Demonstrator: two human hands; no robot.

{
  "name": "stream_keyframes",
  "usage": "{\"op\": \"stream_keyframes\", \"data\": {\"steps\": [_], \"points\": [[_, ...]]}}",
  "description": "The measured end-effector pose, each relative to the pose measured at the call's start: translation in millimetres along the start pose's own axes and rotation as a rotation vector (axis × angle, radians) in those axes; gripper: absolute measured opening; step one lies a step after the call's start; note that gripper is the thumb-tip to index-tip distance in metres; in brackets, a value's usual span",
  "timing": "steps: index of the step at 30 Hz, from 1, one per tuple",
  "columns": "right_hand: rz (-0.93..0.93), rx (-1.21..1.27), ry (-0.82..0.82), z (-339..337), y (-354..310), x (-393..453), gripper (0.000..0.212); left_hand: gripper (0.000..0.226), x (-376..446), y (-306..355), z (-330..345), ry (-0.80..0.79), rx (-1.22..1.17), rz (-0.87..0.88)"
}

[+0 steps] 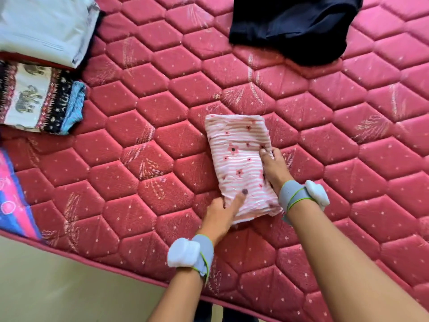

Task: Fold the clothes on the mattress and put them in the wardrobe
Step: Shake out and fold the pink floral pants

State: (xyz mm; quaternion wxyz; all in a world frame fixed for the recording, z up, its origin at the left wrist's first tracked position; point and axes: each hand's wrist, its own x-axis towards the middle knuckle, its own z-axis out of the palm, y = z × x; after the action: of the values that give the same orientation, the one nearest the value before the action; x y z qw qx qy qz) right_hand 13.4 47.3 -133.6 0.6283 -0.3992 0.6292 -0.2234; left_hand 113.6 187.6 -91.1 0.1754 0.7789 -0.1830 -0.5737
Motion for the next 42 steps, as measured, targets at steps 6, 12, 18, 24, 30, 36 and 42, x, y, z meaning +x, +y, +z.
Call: {"op": "stream_keyframes", "data": {"steps": [6,12,18,24,30,36,42], "points": [[0.172,0.191,-0.235,8.9,-17.2,-17.0,0.009,0.072,10.5,9.9,-48.3,0.159,-0.263,0.13],[0.167,0.299,-0.493,61.5,-61.9,-15.9,0.016,0.073,24.9,40.4,-116.2,-0.385,-0.981,0.015],[0.28,0.139,-0.871,105.5,-104.4,-17.8,0.059,0.069,31.6,28.2,-182.6,-0.542,-1.004,0.098],[0.117,-0.153,-0.969,196.0,-151.1,-2.6,0.072,0.067,36.2,28.0,-281.2,-0.397,-0.942,0.266],[-0.057,-0.201,-1.276,356.1,-231.5,7.9,0.071,0.07,45.8,23.0,-436.6,-0.108,-1.12,0.515],[-0.014,-0.163,-1.097,484.7,-210.3,47.6,0.03,0.076,123.7,-7.3,-534.8,0.033,-1.375,0.508],[0.03,0.189,-0.494,482.1,-133.1,48.9,0.086,0.113,159.5,-32.4,-534.4,-0.015,-1.467,0.368]]}}
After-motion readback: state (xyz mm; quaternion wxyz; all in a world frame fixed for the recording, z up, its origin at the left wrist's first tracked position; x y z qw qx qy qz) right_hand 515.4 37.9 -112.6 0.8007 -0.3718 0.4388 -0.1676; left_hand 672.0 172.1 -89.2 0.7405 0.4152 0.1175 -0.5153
